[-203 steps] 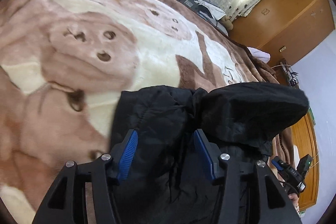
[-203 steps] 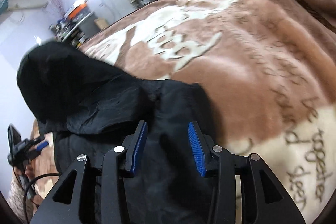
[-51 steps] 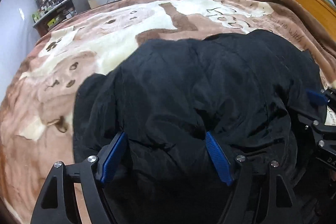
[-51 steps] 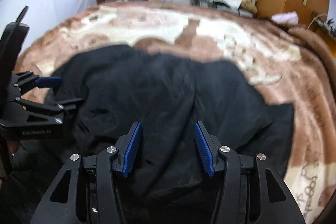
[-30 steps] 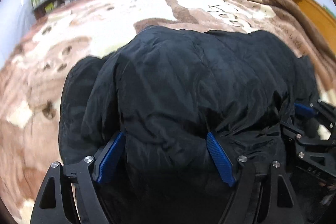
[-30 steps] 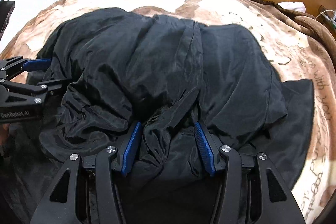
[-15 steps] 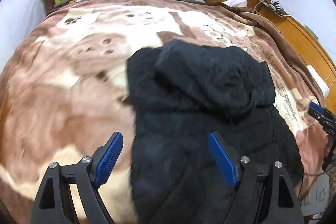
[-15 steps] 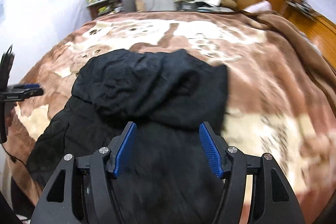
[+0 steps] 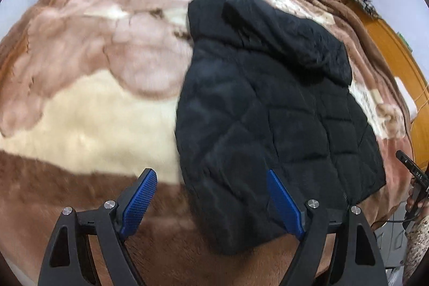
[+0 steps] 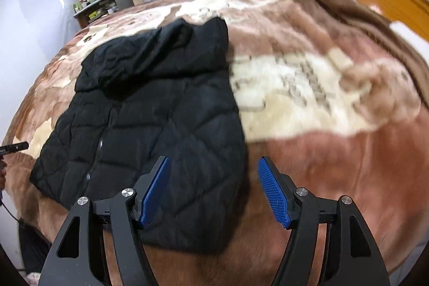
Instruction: Fold large clothes
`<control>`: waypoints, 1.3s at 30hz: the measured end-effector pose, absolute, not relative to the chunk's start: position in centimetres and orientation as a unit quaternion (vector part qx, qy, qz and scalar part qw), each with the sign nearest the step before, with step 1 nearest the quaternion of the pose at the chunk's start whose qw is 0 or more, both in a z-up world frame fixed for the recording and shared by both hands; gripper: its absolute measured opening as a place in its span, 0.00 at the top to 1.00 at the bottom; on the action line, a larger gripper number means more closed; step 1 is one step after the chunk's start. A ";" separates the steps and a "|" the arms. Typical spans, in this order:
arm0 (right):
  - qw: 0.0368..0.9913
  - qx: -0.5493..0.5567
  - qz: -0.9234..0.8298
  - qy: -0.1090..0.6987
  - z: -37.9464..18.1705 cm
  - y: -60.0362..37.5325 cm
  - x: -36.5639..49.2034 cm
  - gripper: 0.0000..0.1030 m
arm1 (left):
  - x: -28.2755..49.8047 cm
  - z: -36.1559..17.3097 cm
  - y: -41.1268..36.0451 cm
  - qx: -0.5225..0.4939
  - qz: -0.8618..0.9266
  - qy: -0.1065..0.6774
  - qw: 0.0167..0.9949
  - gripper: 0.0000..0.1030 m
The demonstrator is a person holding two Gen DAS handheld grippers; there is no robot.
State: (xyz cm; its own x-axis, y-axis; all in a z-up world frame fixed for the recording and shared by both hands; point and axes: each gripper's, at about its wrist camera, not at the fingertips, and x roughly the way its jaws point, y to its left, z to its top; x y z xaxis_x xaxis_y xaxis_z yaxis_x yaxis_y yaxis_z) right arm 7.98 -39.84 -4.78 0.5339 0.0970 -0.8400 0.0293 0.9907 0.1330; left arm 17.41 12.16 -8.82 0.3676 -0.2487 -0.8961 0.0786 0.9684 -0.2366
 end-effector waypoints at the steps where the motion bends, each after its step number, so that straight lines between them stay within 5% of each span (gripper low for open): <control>1: 0.870 0.071 0.020 0.487 -5.4 -39.9 7.4 0.33 | 17.1 -9.3 11.9 -0.080 -0.101 0.557 0.820 0.19; 13: 0.838 0.104 0.039 0.534 -10.5 -38.1 6.4 0.30 | 15.5 -14.4 10.8 -0.115 -0.063 0.594 0.794 0.20; 14: 0.834 0.101 0.036 0.541 -10.9 -38.0 6.7 0.30 | 15.4 -14.5 10.7 -0.121 -0.067 0.593 0.793 0.23; 16: 0.826 0.115 0.027 0.551 -11.4 -38.0 6.8 0.30 | 15.4 -14.8 10.2 -0.117 -0.070 0.600 0.788 0.46; 22: 0.830 0.132 0.029 0.542 -10.4 -37.7 6.0 0.70 | 14.9 -13.1 8.7 -0.080 -0.079 0.582 0.806 0.73; 25: 0.845 0.118 0.039 0.521 -8.7 -37.4 5.1 0.83 | 14.3 -11.1 8.8 -0.082 -0.089 0.563 0.818 0.78; 39: 0.868 0.131 0.077 0.473 -2.0 -38.5 -1.2 0.86 | 8.9 -4.2 10.9 -0.078 -0.146 0.527 0.833 0.79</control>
State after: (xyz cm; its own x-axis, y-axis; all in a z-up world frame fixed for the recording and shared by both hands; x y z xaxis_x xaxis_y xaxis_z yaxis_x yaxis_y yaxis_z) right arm -1.17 -38.55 -1.97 0.5407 0.2576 -0.8008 -0.0091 0.9537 0.3006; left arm 8.90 10.90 -4.25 0.4012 -0.3262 -0.8559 0.1612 0.9450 -0.2846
